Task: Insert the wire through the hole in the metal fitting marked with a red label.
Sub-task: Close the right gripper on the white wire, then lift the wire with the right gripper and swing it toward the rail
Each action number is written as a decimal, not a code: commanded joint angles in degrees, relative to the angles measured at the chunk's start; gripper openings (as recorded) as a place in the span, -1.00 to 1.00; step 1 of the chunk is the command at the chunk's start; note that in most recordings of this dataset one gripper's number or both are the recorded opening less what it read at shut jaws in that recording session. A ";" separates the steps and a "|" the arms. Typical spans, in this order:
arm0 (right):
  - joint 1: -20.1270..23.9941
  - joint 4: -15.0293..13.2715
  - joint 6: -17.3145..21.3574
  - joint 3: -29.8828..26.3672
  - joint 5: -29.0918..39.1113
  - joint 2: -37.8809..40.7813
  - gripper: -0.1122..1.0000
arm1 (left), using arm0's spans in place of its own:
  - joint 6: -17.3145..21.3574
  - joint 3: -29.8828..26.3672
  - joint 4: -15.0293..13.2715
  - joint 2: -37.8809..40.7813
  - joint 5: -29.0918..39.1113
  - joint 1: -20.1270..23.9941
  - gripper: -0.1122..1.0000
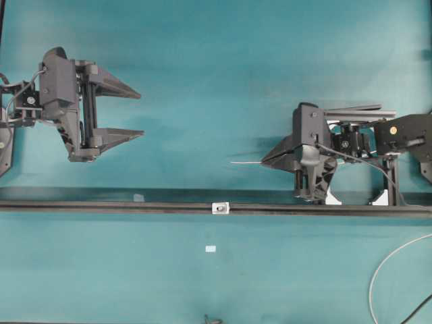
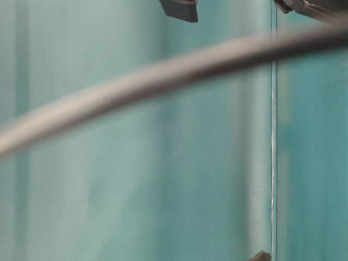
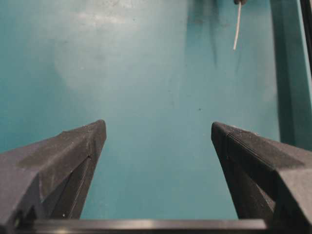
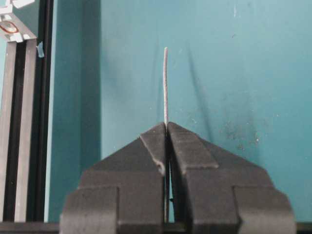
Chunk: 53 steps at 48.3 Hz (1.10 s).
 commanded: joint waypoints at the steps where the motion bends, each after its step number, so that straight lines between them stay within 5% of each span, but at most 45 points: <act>1: 0.09 -0.26 -0.09 -0.26 -0.44 -0.70 -0.81 | -0.09 -0.53 -0.09 -0.26 -0.26 0.18 0.55; 20: -0.26 -0.53 -1.49 -0.09 0.79 -2.99 -0.81 | -0.09 -0.62 -0.09 -0.62 -0.26 0.18 0.55; 53: -2.29 -1.14 -4.31 -0.35 19.07 -21.88 -0.81 | 0.00 -2.37 -0.09 -2.11 -0.09 0.18 0.55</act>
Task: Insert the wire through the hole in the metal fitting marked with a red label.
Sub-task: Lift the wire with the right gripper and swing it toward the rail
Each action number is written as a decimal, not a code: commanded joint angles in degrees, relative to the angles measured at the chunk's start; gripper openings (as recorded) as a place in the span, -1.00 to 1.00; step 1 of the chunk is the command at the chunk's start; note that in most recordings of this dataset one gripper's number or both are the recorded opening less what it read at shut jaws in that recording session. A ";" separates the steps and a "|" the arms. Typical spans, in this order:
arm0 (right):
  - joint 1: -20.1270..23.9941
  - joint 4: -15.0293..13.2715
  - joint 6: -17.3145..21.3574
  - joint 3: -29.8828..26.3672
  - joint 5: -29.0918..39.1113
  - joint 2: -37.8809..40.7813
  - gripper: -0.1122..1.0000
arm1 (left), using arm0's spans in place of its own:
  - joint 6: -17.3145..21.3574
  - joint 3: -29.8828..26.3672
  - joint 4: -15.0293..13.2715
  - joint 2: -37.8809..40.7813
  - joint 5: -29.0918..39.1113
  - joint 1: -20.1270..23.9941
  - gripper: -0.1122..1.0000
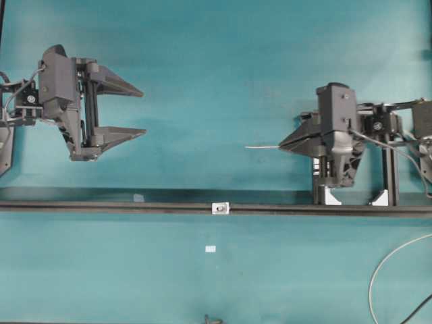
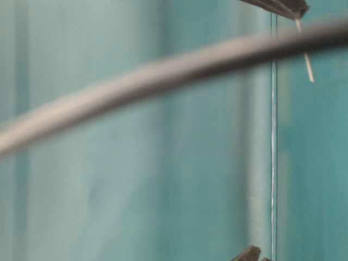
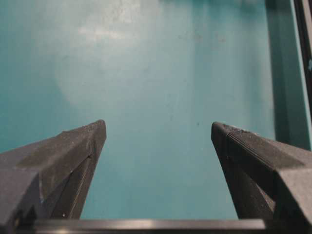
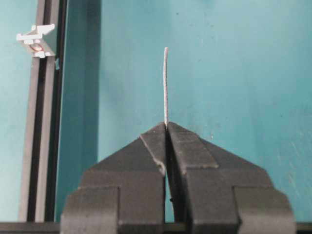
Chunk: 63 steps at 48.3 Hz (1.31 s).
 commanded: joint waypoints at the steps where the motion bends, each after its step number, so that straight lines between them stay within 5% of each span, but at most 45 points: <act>1: -0.09 -0.18 0.09 -0.53 0.88 -2.72 -0.81 | 0.00 -1.41 -0.09 -1.32 -0.18 0.18 0.55; 14: -0.18 -0.18 0.18 0.97 0.44 -6.94 -0.81 | -0.09 -2.29 -0.44 -4.13 -0.18 0.18 0.55; 27: 0.18 0.53 0.35 4.13 -7.03 -7.82 -0.81 | 0.00 -3.52 -0.44 -4.57 -0.18 -3.16 0.55; 49: 8.09 1.58 0.44 6.06 -16.88 -7.29 -0.81 | 0.09 -3.34 -0.97 -7.21 0.09 -9.58 0.55; 63: 13.62 9.67 -0.79 7.65 -25.14 -2.72 -0.81 | -0.44 -3.87 -2.55 -6.42 -0.26 -15.29 0.54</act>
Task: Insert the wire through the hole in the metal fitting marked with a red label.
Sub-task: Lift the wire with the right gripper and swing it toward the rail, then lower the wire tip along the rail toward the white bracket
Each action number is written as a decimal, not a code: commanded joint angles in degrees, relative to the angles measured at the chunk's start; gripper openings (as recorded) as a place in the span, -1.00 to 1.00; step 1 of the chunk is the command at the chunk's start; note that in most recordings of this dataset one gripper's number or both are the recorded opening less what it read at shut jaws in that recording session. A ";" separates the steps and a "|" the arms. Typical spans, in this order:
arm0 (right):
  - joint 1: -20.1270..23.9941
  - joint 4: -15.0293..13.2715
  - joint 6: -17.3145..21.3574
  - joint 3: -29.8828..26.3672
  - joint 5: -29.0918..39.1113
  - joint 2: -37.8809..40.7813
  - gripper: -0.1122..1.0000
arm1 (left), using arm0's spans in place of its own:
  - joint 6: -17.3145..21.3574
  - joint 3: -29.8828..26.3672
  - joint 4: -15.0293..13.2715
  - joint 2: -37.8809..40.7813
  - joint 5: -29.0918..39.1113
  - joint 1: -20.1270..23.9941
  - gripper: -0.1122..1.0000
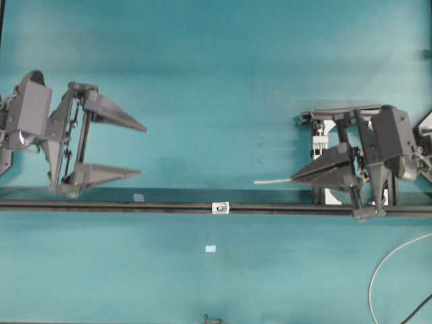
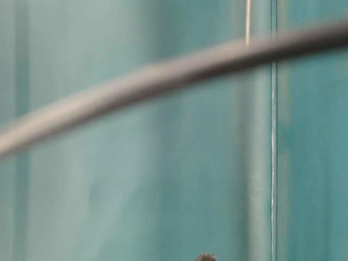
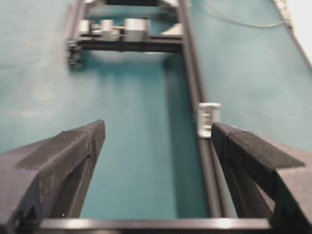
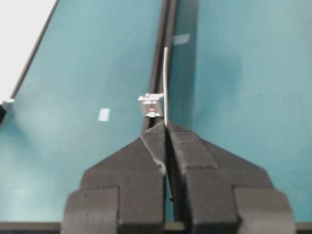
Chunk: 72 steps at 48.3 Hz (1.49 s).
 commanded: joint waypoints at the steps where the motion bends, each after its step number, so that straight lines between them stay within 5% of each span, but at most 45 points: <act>1: 1.93 3.25 -1.05 -0.53 -2.29 1.76 -0.81 | -0.18 -1.32 -0.97 0.53 -0.62 -1.85 0.54; 12: 6.50 18.37 -11.69 -0.09 -8.26 5.80 -0.81 | -2.64 0.00 -1.14 3.78 -3.52 -2.64 0.54; 20: 13.10 34.98 -21.09 0.97 -15.64 8.53 -0.81 | -6.59 2.37 -1.14 9.05 -14.41 -2.99 0.54; 26: 17.84 41.84 -24.35 -0.35 -19.16 11.43 -0.81 | -6.68 2.37 -1.14 15.64 -21.80 -4.57 0.54; 42: 20.92 43.07 -22.15 -1.93 -21.45 17.75 -0.81 | -6.68 0.00 -1.14 29.27 -34.72 -7.91 0.54; 72: 24.08 42.01 -18.63 -1.67 -29.97 25.66 -0.81 | -6.77 -1.32 -0.97 38.32 -42.36 -9.67 0.36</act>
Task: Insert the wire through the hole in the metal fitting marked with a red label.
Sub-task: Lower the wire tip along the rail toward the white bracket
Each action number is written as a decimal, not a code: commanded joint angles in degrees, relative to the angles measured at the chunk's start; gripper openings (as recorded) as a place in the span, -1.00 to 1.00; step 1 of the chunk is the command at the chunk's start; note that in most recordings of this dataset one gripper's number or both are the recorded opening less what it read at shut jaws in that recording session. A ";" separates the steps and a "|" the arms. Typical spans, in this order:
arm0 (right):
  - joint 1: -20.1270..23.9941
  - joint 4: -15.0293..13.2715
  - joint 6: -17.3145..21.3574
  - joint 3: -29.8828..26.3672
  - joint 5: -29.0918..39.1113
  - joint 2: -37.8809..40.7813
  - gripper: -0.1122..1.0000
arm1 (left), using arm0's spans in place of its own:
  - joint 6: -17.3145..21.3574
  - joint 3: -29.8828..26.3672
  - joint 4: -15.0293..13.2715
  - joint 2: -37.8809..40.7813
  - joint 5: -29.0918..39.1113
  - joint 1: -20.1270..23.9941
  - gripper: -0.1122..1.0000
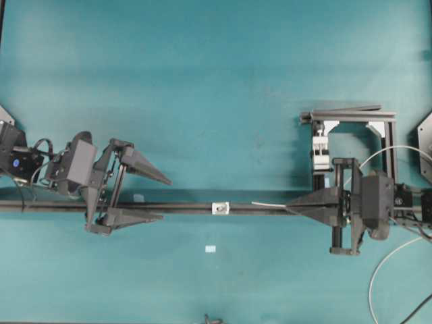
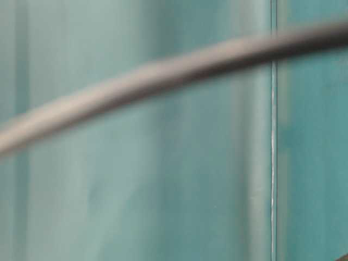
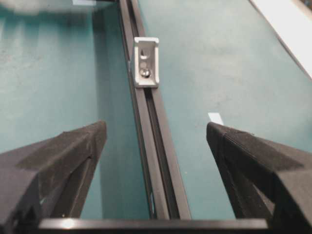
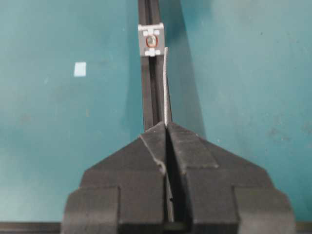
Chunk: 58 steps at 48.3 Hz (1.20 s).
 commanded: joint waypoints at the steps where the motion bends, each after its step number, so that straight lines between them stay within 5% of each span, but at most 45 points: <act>1: 0.35 -0.18 0.44 -0.70 -1.05 0.18 -0.81 | 0.00 -1.05 0.09 0.00 -0.88 -0.44 0.36; 58: 1.41 -2.55 2.20 -1.23 -1.76 3.08 -0.81 | 0.00 -1.32 0.44 0.09 -0.70 -0.70 0.36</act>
